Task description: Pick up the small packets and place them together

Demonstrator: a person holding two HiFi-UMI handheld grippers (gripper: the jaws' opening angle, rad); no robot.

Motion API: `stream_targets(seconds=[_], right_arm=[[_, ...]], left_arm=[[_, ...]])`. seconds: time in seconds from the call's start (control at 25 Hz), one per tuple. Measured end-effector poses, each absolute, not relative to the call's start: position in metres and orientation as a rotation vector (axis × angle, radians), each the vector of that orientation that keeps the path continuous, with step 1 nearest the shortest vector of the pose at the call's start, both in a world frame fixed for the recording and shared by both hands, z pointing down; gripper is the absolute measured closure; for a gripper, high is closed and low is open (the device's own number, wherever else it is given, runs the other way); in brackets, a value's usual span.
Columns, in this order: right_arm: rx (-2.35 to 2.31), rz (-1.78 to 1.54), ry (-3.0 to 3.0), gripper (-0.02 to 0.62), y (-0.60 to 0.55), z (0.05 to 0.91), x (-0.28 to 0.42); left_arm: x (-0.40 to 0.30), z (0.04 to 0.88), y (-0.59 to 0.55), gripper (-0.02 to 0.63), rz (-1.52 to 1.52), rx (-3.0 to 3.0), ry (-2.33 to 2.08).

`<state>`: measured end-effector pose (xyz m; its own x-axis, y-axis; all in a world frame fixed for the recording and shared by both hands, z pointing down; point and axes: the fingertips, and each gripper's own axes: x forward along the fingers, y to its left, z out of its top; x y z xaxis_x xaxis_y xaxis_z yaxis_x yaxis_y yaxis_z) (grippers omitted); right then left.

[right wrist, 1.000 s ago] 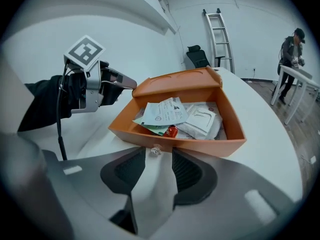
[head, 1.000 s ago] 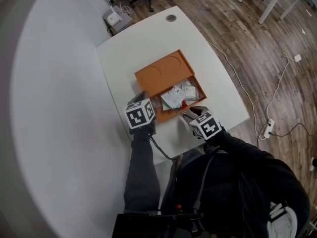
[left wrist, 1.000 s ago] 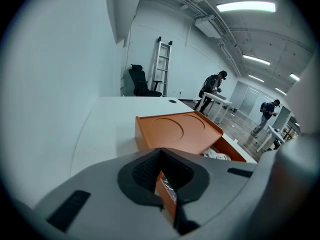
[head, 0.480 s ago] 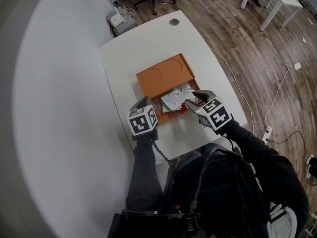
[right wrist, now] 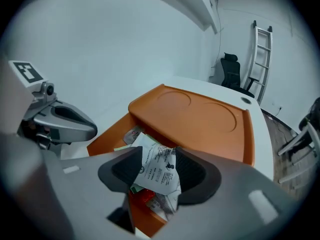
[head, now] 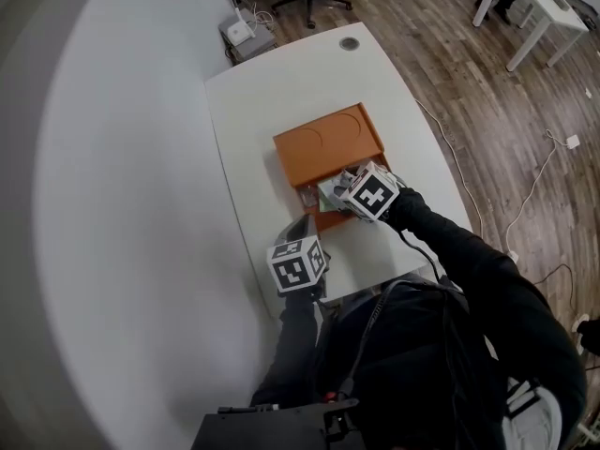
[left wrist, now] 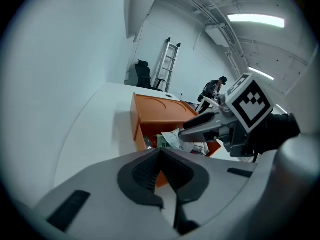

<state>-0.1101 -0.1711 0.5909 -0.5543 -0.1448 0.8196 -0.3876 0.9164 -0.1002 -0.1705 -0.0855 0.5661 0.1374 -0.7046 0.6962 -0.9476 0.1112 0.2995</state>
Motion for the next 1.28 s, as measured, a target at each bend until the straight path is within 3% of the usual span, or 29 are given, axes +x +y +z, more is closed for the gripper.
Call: stream_targets(seconds=[0.4,0.68,0.84,1.28], right_arm=[[0.365,0.348,-2.09,0.417,-0.172,0.612,-0.116],[0.362,0.387,-2.08,0.514,-0.17,0.608,-0.102],[0.346,0.39,-2.102,0.532,-0.166,0.606,-0.095],[0.372,0.364,-2.348,0.538,-0.193,0.507,-0.108]], left_arm=[[-0.163,0.578,-0.074,0.611,0.4,1.612,-1.606],[-0.152,0.577,-0.075,0.611,0.401,1.64,-1.583],[-0.15,0.583,-0.077,0.611,0.418,1.658,-1.577],[-0.15,0.583,-0.077,0.611,0.369,1.65,-1.587]])
